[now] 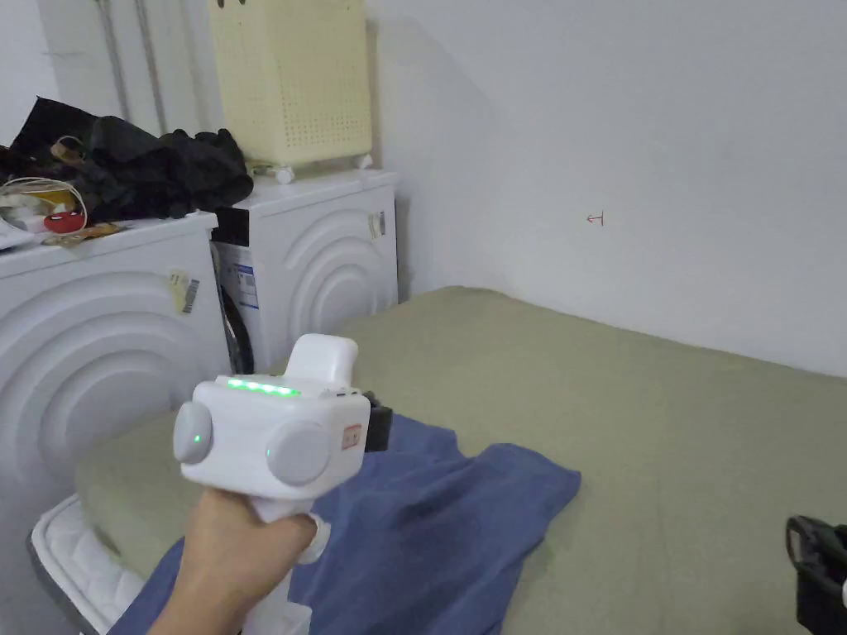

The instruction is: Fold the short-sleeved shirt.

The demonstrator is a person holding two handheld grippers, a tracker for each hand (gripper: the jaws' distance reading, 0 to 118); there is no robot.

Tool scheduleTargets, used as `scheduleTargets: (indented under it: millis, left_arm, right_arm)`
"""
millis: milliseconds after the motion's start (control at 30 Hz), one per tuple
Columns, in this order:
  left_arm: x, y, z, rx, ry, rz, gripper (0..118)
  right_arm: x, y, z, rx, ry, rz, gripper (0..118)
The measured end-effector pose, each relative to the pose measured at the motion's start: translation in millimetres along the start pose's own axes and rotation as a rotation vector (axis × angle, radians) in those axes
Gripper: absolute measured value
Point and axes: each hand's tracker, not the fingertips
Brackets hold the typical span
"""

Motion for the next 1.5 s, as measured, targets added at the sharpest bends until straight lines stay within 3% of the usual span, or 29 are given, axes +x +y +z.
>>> scheduleTargets:
  millis: [33,133,300,500,600,633,667,733,900,1000,1067,1167,1267,1500]
  left_arm:
    - [-1,15,-32,-0.125,-0.077,-0.015,118]
    - [-4,23,-112,-0.311,-0.182,0.043,117]
    - [5,-10,-235,-0.553,-0.048,0.039,117]
    - [43,-72,-286,-0.670,-0.128,-0.104,116]
    - [43,-87,-295,-0.732,-0.091,-0.031,113]
    - [42,-83,-286,-0.655,-0.079,0.017,107]
    - [42,-81,-283,-0.632,-0.071,0.051,85]
    - [39,-67,-271,-0.585,-0.107,0.043,0]
    - [61,-51,-239,-0.535,-0.144,-0.005,0]
    - [84,-27,-214,-0.438,-0.241,-0.006,0]
    - [112,-12,-195,-0.393,-0.285,-0.080,0]
    - [166,5,-169,-0.326,-0.407,-0.131,0]
    - [231,13,-144,-0.294,-0.587,-0.136,0]
    - [415,-23,-81,-0.331,-0.955,-0.375,0]
  right_arm:
    - [11,-3,-1,-0.007,-0.019,0.001,0]
    - [37,-13,-5,-0.050,-0.077,-0.004,0]
    - [72,-43,-13,-0.130,-0.135,-0.032,0]
    - [97,-77,-23,-0.231,-0.191,-0.055,0]
    - [99,-81,-24,-0.243,-0.189,-0.070,0]
    - [98,-82,-23,-0.244,-0.189,-0.068,0]
    - [98,-82,-22,-0.245,-0.188,-0.064,0]
    - [97,-83,-20,-0.247,-0.178,-0.057,0]
    - [105,-77,-2,-0.230,-0.152,-0.125,0]
    - [115,-66,17,-0.204,-0.224,-0.068,0]
    - [129,-61,30,-0.187,-0.264,-0.064,0]
    - [148,-50,57,-0.150,-0.325,-0.117,0]
    - [164,-44,86,-0.129,-0.398,-0.114,0]
    - [183,-42,165,-0.099,-0.535,-0.135,0]
